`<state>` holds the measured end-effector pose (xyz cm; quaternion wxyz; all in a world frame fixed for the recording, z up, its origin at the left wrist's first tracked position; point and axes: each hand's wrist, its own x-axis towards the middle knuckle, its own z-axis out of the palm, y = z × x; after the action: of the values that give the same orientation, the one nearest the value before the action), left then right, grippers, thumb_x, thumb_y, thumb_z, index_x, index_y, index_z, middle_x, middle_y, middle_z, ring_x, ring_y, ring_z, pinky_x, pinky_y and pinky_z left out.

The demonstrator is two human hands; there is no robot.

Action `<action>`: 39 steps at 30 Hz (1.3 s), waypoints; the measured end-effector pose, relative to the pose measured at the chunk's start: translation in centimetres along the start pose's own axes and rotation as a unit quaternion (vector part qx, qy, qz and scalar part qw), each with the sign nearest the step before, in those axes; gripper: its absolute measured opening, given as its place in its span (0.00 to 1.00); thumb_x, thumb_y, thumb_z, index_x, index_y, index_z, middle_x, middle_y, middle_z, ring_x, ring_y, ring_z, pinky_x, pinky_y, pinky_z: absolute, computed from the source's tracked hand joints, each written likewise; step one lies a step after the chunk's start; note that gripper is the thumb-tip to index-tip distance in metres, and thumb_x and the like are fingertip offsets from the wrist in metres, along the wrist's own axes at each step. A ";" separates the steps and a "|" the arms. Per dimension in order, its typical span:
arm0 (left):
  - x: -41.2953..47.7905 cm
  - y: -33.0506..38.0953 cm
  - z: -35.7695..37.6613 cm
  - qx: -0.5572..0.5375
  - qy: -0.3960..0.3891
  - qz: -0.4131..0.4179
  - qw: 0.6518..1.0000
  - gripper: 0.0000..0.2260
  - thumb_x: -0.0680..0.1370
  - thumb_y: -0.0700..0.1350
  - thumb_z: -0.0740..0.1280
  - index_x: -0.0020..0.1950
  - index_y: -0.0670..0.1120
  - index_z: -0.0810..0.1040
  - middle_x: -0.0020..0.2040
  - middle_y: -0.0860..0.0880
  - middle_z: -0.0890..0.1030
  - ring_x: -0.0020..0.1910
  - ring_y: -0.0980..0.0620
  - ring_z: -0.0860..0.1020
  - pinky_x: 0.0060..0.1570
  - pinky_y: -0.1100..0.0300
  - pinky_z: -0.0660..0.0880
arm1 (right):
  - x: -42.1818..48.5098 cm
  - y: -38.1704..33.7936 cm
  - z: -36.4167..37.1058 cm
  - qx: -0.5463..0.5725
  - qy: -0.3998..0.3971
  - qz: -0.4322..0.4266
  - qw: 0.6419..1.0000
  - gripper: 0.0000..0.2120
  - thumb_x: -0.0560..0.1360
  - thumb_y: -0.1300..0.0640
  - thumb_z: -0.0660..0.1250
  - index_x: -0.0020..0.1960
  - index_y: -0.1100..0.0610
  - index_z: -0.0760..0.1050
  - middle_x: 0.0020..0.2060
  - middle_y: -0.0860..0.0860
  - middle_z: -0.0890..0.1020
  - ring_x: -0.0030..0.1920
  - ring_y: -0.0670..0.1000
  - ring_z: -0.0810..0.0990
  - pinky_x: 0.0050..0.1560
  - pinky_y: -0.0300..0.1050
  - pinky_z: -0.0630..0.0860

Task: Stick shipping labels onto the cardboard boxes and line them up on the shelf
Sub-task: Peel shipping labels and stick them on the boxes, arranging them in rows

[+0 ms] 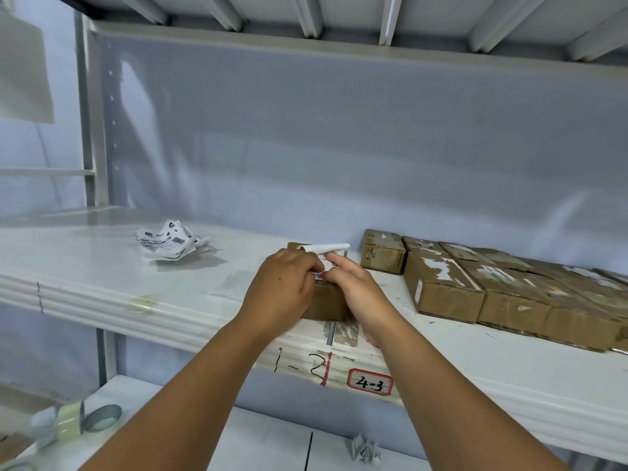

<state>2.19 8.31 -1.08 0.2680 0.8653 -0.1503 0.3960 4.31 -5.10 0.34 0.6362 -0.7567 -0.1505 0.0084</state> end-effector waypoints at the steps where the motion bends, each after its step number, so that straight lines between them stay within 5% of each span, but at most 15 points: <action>1: 0.1 -0.1 0.0 -0.029 -0.008 -0.032 0.999 0.18 0.73 0.44 0.51 0.52 0.45 0.79 0.51 0.50 0.80 0.53 0.51 0.73 0.52 0.61 0.67 | 0.0 0.0 0.0 -0.001 -0.001 0.000 1.000 0.20 0.75 0.54 0.64 0.66 0.44 0.72 0.61 0.48 0.77 0.57 0.46 0.77 0.57 0.42 0.74; 6: 0.8 -0.2 0.0 -0.153 -0.016 -0.151 0.976 0.16 0.77 0.42 0.54 0.57 0.47 0.80 0.58 0.54 0.77 0.62 0.55 0.70 0.57 0.66 0.64 | -0.1 -0.1 -0.1 -0.002 -0.002 0.005 1.000 0.19 0.75 0.54 0.64 0.65 0.44 0.73 0.60 0.47 0.77 0.55 0.46 0.77 0.50 0.40 0.73; 9: 1.5 -0.5 -0.6 -0.297 -0.066 -0.226 0.925 0.17 0.77 0.37 0.56 0.61 0.46 0.79 0.64 0.54 0.72 0.66 0.55 0.69 0.60 0.64 0.65 | -0.3 -0.4 0.0 0.001 -0.004 0.011 1.000 0.18 0.76 0.55 0.63 0.65 0.46 0.73 0.56 0.48 0.78 0.47 0.44 0.78 0.41 0.38 0.73; 11: 1.7 -0.8 -1.2 -0.335 -0.125 -0.245 0.901 0.18 0.74 0.42 0.59 0.63 0.50 0.77 0.69 0.57 0.68 0.69 0.55 0.66 0.64 0.59 0.65 | -0.3 -0.4 -0.1 0.002 -0.004 0.015 1.000 0.17 0.76 0.55 0.63 0.64 0.46 0.73 0.55 0.49 0.78 0.44 0.44 0.78 0.37 0.38 0.72; 15: 2.2 -1.3 -1.5 -0.343 -0.157 -0.264 0.888 0.14 0.74 0.43 0.59 0.53 0.56 0.79 0.64 0.59 0.71 0.64 0.53 0.71 0.58 0.56 0.68 | -0.3 -0.6 -0.2 0.015 -0.003 0.038 0.999 0.16 0.76 0.56 0.63 0.62 0.46 0.74 0.52 0.49 0.79 0.42 0.45 0.78 0.33 0.37 0.72; 19: 2.1 -1.9 -0.6 -0.391 -0.129 -0.272 0.870 0.13 0.75 0.45 0.57 0.49 0.56 0.81 0.63 0.61 0.71 0.64 0.54 0.71 0.65 0.52 0.67 | 0.3 -0.9 -0.4 -0.001 -0.005 0.048 0.999 0.10 0.76 0.54 0.64 0.57 0.49 0.76 0.47 0.48 0.79 0.41 0.45 0.77 0.32 0.36 0.70; 23: 2.2 -2.2 -0.4 -0.392 -0.110 -0.255 0.877 0.17 0.78 0.36 0.53 0.55 0.48 0.79 0.64 0.56 0.72 0.62 0.55 0.71 0.56 0.63 0.69 | 1.8 -1.5 -1.1 0.007 -0.037 0.075 0.996 0.10 0.78 0.56 0.63 0.58 0.51 0.77 0.47 0.48 0.80 0.45 0.48 0.77 0.39 0.38 0.72; 29: 2.3 -2.1 -0.5 -0.398 -0.112 -0.277 0.867 0.15 0.77 0.36 0.55 0.55 0.47 0.79 0.61 0.54 0.74 0.55 0.56 0.74 0.48 0.64 0.70 | 3.9 -1.1 -1.7 0.064 -0.044 0.113 0.991 0.15 0.76 0.62 0.62 0.59 0.50 0.79 0.52 0.56 0.82 0.44 0.52 0.78 0.39 0.40 0.74; 33: 2.8 -2.0 -0.7 -0.387 -0.152 -0.268 0.869 0.10 0.73 0.42 0.58 0.50 0.48 0.76 0.61 0.52 0.71 0.53 0.56 0.73 0.47 0.64 0.68 | 4.3 -0.5 -1.3 0.029 -0.045 0.080 0.995 0.17 0.76 0.59 0.61 0.62 0.48 0.76 0.52 0.53 0.82 0.48 0.52 0.77 0.44 0.42 0.72; 36: 3.2 -2.2 -0.8 -0.382 -0.183 -0.255 0.869 0.14 0.63 0.45 0.57 0.46 0.47 0.74 0.57 0.49 0.72 0.50 0.53 0.72 0.48 0.61 0.67 | 4.4 -0.3 -1.3 0.015 -0.058 0.079 0.995 0.18 0.76 0.57 0.60 0.64 0.45 0.73 0.56 0.52 0.80 0.51 0.51 0.76 0.49 0.43 0.71; 39: 3.1 -2.7 -0.3 -0.367 -0.179 -0.250 0.878 0.15 0.63 0.47 0.57 0.47 0.48 0.75 0.57 0.53 0.72 0.53 0.55 0.73 0.51 0.62 0.67 | 4.5 0.0 -1.7 0.011 -0.078 0.076 0.994 0.24 0.70 0.53 0.64 0.66 0.42 0.71 0.60 0.52 0.79 0.57 0.53 0.76 0.60 0.44 0.69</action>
<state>5.27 10.56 0.56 0.6250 0.7697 -0.1093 0.0709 8.94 -5.62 1.47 0.6281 -0.7561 -0.1416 0.1175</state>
